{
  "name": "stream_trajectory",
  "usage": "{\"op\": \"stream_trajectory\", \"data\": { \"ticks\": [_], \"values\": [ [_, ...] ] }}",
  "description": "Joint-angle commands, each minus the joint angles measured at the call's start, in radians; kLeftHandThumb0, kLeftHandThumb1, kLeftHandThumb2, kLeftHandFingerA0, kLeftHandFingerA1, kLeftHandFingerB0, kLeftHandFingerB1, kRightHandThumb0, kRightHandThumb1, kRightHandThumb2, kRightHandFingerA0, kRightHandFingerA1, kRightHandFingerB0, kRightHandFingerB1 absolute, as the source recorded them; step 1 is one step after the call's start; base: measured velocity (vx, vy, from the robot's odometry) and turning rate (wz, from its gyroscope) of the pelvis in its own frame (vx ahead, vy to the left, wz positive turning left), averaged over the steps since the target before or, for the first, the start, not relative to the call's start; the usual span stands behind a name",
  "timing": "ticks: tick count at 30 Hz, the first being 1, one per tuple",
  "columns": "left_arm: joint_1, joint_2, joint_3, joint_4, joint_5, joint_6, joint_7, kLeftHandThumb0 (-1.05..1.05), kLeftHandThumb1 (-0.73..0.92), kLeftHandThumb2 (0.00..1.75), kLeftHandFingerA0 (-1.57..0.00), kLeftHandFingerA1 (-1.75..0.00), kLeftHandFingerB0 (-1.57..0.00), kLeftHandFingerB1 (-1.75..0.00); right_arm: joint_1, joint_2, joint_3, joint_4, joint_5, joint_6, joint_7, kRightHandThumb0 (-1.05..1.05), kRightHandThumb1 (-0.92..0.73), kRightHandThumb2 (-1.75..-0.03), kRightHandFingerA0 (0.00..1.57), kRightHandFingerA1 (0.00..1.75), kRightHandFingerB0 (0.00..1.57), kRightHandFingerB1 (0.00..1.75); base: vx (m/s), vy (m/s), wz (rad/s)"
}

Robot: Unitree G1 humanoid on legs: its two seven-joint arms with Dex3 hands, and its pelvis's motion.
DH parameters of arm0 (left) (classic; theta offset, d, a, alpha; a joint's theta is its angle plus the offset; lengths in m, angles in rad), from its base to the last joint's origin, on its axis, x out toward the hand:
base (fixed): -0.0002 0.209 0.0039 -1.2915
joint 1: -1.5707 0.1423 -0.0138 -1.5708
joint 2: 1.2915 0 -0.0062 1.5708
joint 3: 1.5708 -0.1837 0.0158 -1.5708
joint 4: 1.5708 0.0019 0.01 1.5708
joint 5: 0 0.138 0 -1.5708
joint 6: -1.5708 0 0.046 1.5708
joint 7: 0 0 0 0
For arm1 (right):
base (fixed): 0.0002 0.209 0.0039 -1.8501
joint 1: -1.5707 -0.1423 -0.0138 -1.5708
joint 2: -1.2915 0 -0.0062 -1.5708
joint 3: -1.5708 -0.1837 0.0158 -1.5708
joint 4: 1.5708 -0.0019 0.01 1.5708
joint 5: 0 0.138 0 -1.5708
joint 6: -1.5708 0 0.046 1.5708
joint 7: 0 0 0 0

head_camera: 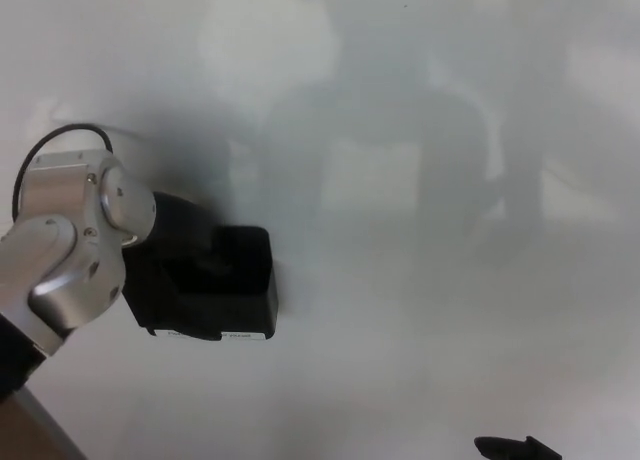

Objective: A magnetic marker holder is on the left hand side of the white board, the robot put the index and middle finger into the opening of the container and pull off the magnetic holder and hand it to a human on the left hand side.

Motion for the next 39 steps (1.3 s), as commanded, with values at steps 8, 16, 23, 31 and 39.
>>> {"op": "stream_trajectory", "data": {
  "ticks": [8, 16, 23, 31, 39],
  "values": [
    [0.05, -0.009, 0.077, 0.021, -0.044, -0.131, 0.08, -0.89, 0.67, 1.11, 0.0, -0.26, -0.07, -0.18, 0.007, -0.009, 0.0, 0.006, 0.006, -0.013, -0.004, -0.45, -0.63, -1.0, 0.87, 0.74, 0.55, 0.6, 0.0, 0.0, 0.0],
    [0.03, -0.019, 0.094, 0.102, -0.084, -0.202, 0.024, -0.94, 0.82, 1.2, -0.08, -0.27, -0.08, -0.14, 0.01, -0.011, 0.007, 0.005, -0.003, -0.013, -0.013, -0.48, -0.66, -1.02, 0.88, 0.73, 0.56, 0.6, 0.0, 0.0, 0.0],
    [-0.017, -0.017, 0.049, 0.187, -0.049, -0.211, -0.006, -0.94, 0.79, 1.15, -0.14, -0.47, -0.04, -0.19, 0.008, -0.012, 0.009, 0.002, -0.005, -0.009, -0.017, -0.5, -0.67, -1.03, 0.89, 0.73, 0.55, 0.6, 0.0, 0.0, 0.0],
    [-0.033, -0.043, 0.014, 0.288, -0.047, -0.255, -0.008, -0.84, 0.68, 1.09, 0.0, -0.23, -0.07, -0.2, 0.003, -0.018, 0.018, -0.001, -0.016, -0.018, -0.027, -0.47, -0.66, -1.03, 0.88, 0.73, 0.53, 0.6, 0.0, 0.0, 0.0],
    [-0.036, -0.084, -0.05, 0.34, -0.007, -0.222, -0.025, -0.9, 0.68, 1.08, 0.0, -0.16, 0.0, -0.12, 0.002, -0.015, 0.011, 0.0, -0.004, -0.018, -0.015, -0.46, -0.65, -1.02, 0.88, 0.74, 0.53, 0.59, 0.0, 0.0, 0.0]
  ]
}}
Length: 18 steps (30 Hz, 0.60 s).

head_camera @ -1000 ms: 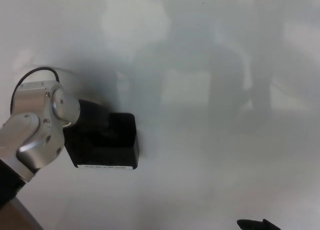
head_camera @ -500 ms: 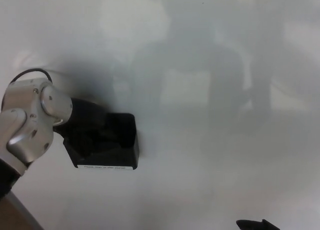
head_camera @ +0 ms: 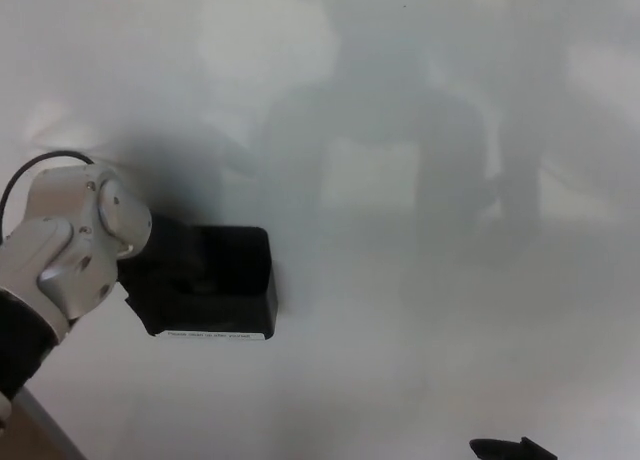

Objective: A magnetic marker holder is on the left hand side of the white board, the robot put the index and middle finger into the opening of the container and pull off the magnetic holder and hand it to a human on the left hand side.

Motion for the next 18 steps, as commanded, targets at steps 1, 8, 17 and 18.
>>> {"op": "stream_trajectory", "data": {
  "ticks": [1, 8, 17, 18],
  "values": [
    [-0.011, -0.032, -0.052, 0.043, 0.047, 0.024, -0.032, -0.92, 0.68, 1.07, 0.0, -0.13, 0.0, -0.08, 0.002, -0.012, -0.006, 0.0, 0.009, -0.015, -0.004, -0.47, -0.66, -1.02, 0.88, 0.74, 0.54, 0.6, 0.0, 0.0, 0.0],
    [0.01, -0.048, -0.058, 0.025, 0.052, -0.029, 0.001, -0.93, 0.62, 1.02, -0.07, -0.22, -0.09, -0.09, -0.005, -0.011, -0.004, 0.001, 0.005, -0.014, -0.01, -0.47, -0.66, -1.02, 0.88, 0.74, 0.54, 0.6, 0.0, 0.0, 0.0],
    [0.013, -0.08, -0.088, 0.018, 0.115, -0.019, 0.074, -1.01, 0.63, 0.98, -0.07, -0.18, -0.12, -0.05, -0.021, -0.012, -0.006, -0.001, 0.005, -0.014, -0.01, -0.47, -0.66, -1.03, 0.88, 0.74, 0.54, 0.6, 0.0, 0.0, 0.0],
    [0.013, -0.082, -0.087, 0.02, 0.117, -0.015, 0.078, -1.01, 0.63, 0.98, -0.07, -0.18, -0.12, -0.05, -0.023, -0.012, -0.007, -0.001, 0.007, -0.011, -0.006, -0.47, -0.66, -1.03, 0.88, 0.74, 0.54, 0.6, 0.0, 0.0, 0.0]
  ]
}}
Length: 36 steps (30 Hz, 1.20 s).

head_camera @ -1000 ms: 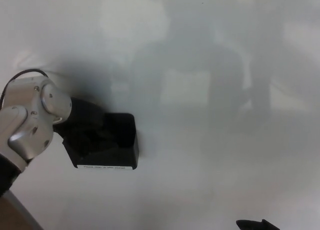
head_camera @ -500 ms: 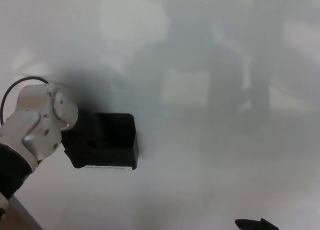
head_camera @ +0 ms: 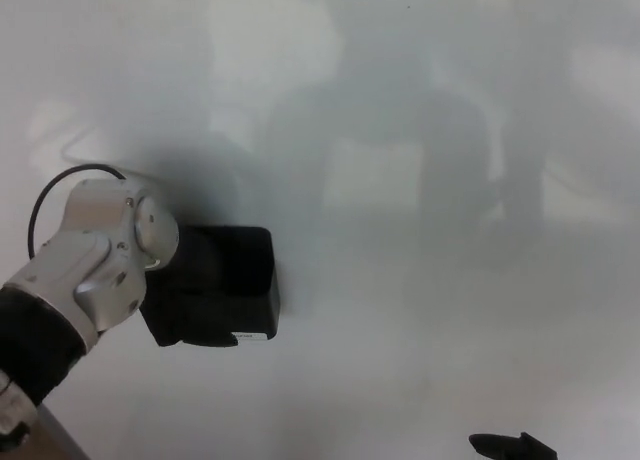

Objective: A magnetic marker holder is on the left hand side of the white board, the robot put the index and middle finger into the opening of the container and pull off the magnetic holder and hand it to a human on the left hand side.

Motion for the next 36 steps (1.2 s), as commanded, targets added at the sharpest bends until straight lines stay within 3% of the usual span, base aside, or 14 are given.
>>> {"op": "stream_trajectory", "data": {
  "ticks": [1, 5, 6, 7, 8, 9, 10, 13, 14, 15, 17, 18, 19, 36],
  "values": [
    [0.018, -0.034, -0.016, 0.016, 0.036, -0.007, 0.039, -0.95, 0.58, 0.93, -0.05, -0.08, -0.12, -0.07, -0.014, -0.01, -0.007, -0.002, 0.011, -0.007, 0.0, -0.44, -0.64, -1.03, 0.87, 0.75, 0.52, 0.6, 0.0, 0.0, 0.0],
    [0.011, -0.05, -0.015, 0.046, 0.044, -0.004, 0.042, -0.86, 0.52, 0.89, -0.04, -0.22, -0.09, -0.14, -0.026, -0.011, -0.007, -0.001, 0.01, -0.002, 0.0, -0.47, -0.66, -1.03, 0.88, 0.74, 0.54, 0.6, 0.0, 0.0, 0.0],
    [0.013, -0.055, -0.016, 0.053, 0.047, -0.001, 0.047, -0.83, 0.45, 0.68, -0.09, -0.39, -0.1, -0.19, -0.025, -0.011, -0.006, -0.002, 0.01, 0.001, 0.0, -0.47, -0.67, -1.03, 0.88, 0.74, 0.55, 0.6, 0.0, 0.0, 0.0],
    [0.021, -0.059, -0.013, 0.056, 0.051, -0.001, 0.061, -0.36, 0.16, 0.82, -0.02, -0.51, 0.0, -0.48, -0.024, -0.009, -0.005, -0.002, 0.01, 0.004, 0.0, -0.48, -0.67, -1.03, 0.88, 0.74, 0.55, 0.6, 0.0, 0.0, 0.0],
    [0.029, -0.058, -0.009, 0.054, 0.053, -0.006, 0.074, -0.36, 0.16, 0.82, -0.02, -0.51, 0.0, -0.48, -0.026, -0.007, -0.005, -0.001, 0.01, 0.005, 0.001, -0.48, -0.67, -1.03, 0.88, 0.74, 0.55, 0.6, 0.0, 0.0, 0.0],
    [0.043, -0.05, -0.012, 0.038, 0.065, -0.032, 0.103, -0.37, 0.24, 0.82, -0.49, -0.75, 0.0, -0.43, -0.024, -0.007, -0.005, -0.001, 0.011, 0.005, 0.004, -0.48, -0.67, -1.03, 0.88, 0.74, 0.55, 0.6, 0.0, 0.0, 0.0],
    [0.05, -0.04, -0.026, 0.03, 0.086, -0.07, 0.132, -0.53, 0.47, 0.55, -0.7, -1.03, -0.28, -0.33, -0.024, -0.008, -0.005, -0.001, 0.012, 0.0, 0.007, -0.48, -0.67, -1.02, 0.88, 0.74, 0.56, 0.6, 0.0, 0.0, 0.0],
    [0.063, -0.017, -0.048, 0.021, 0.119, -0.18, 0.213, -0.48, 0.42, 0.53, -0.82, -0.94, -0.44, -0.38, -0.025, -0.009, -0.007, -0.001, 0.014, -0.005, 0.009, -0.48, -0.66, -1.03, 0.88, 0.74, 0.55, 0.6, 0.0, 0.0, 0.0],
    [0.076, -0.011, -0.037, 0.019, 0.112, -0.211, 0.249, -0.26, 0.45, 0.54, -0.89, -0.61, -0.66, -0.43, -0.025, -0.009, -0.006, -0.001, 0.013, -0.003, 0.008, -0.47, -0.67, -1.03, 0.88, 0.74, 0.56, 0.6, 0.0, 0.0, 0.0],
    [0.096, -0.003, -0.023, 0.005, 0.107, -0.239, 0.294, -0.28, 0.63, 0.59, -0.9, -0.63, -0.79, -0.46, -0.023, -0.009, -0.007, -0.002, 0.013, -0.002, 0.008, -0.48, -0.67, -1.03, 0.87, 0.74, 0.57, 0.6, 0.0, 0.0, 0.0],
    [0.106, 0.002, -0.021, -0.014, 0.116, -0.243, 0.312, -0.35, 0.48, 0.89, -0.84, -0.77, -0.75, -0.67, -0.02, -0.008, -0.008, -0.002, 0.017, -0.003, 0.013, -0.48, -0.67, -1.03, 0.88, 0.74, 0.57, 0.6, 0.0, 0.0, 0.0],
    [0.106, 0.003, -0.022, -0.016, 0.119, -0.242, 0.312, -0.35, 0.48, 0.89, -0.84, -0.77, -0.75, -0.67, -0.02, -0.007, -0.009, -0.002, 0.018, -0.003, 0.013, -0.48, -0.67, -1.03, 0.88, 0.74, 0.57, 0.6, 0.0, 0.0, 0.0],
    [0.101, -0.001, -0.024, -0.018, 0.124, -0.231, 0.304, -0.31, 0.59, 0.58, -0.91, -0.62, -0.84, -0.5, -0.02, -0.008, -0.008, -0.002, 0.017, -0.002, 0.012, -0.47, -0.67, -1.03, 0.88, 0.74, 0.57, 0.61, 0.0, 0.0, 0.0],
    [0.128, -0.045, 0.099, 0.016, -0.005, -0.218, 0.242, -0.13, 0.61, 0.74, -0.92, -0.79, -0.85, -0.65, -0.022, -0.009, -0.006, -0.003, 0.008, 0.009, 0.004, -0.49, -0.68, -1.04, 0.88, 0.74, 0.58, 0.61, 0.0, 0.0, 0.0]
  ]
}}
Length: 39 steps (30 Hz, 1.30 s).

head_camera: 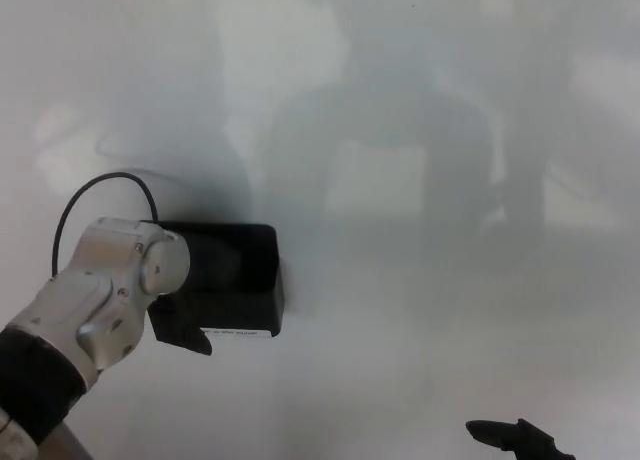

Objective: A magnetic marker holder is on the left hand side of the white board, the robot put the index and middle finger into the opening of the container and pull off the magnetic holder and hand it to a human on the left hand side.

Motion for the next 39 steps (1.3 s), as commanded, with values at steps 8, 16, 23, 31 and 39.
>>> {"op": "stream_trajectory", "data": {
  "ticks": [8, 16, 23, 31, 39],
  "values": [
    [-0.022, -0.06, 0.121, 0.137, -0.317, 0.057, -0.449, -0.22, 0.59, 0.6, -0.94, -0.86, -0.93, -0.67, -0.006, -0.012, -0.002, -0.002, 0.006, 0.012, -0.004, -0.5, -0.69, -1.05, 0.88, 0.74, 0.6, 0.62, 0.0, 0.0, 0.0],
    [-0.044, -0.077, 0.157, 0.184, -0.434, 0.163, -0.664, -0.2, 0.58, 0.58, -0.77, -1.17, -0.86, -0.82, -0.018, -0.012, -0.002, -0.003, 0.009, 0.026, 0.004, -0.5, -0.82, -0.65, 0.9, 0.57, 0.67, 0.44, 0.0, 0.0, 0.0],
    [-0.058, -0.081, 0.165, 0.224, -0.493, 0.254, -0.801, -0.14, 0.53, 0.56, -0.83, -1.16, -0.93, -0.75, -0.032, -0.015, 0.0, -0.003, 0.008, 0.029, 0.009, -0.5, -0.82, -0.65, 0.91, 0.57, 0.67, 0.44, 0.0, 0.0, 0.0],
    [-0.028, -0.076, 0.183, 0.188, -0.576, 0.383, -0.848, -0.14, 0.56, 0.59, -0.88, -1.09, -0.93, -0.84, -0.042, -0.008, 0.0, 0.002, 0.011, 0.031, 0.017, -0.46, -0.66, -1.04, 0.87, 0.74, 0.59, 0.62, 0.0, 0.0, 0.0],
    [0.138, -0.149, 0.403, 0.018, -0.83, 0.502, -0.819, -0.15, 0.61, 0.59, -0.96, -1.21, -0.94, -0.87, -0.036, -0.018, 0.007, -0.004, -0.002, 0.027, 0.003, -0.47, -0.67, -1.05, 0.87, 0.74, 0.58, 0.61, 0.0, 0.0, 0.0]
  ]
}}
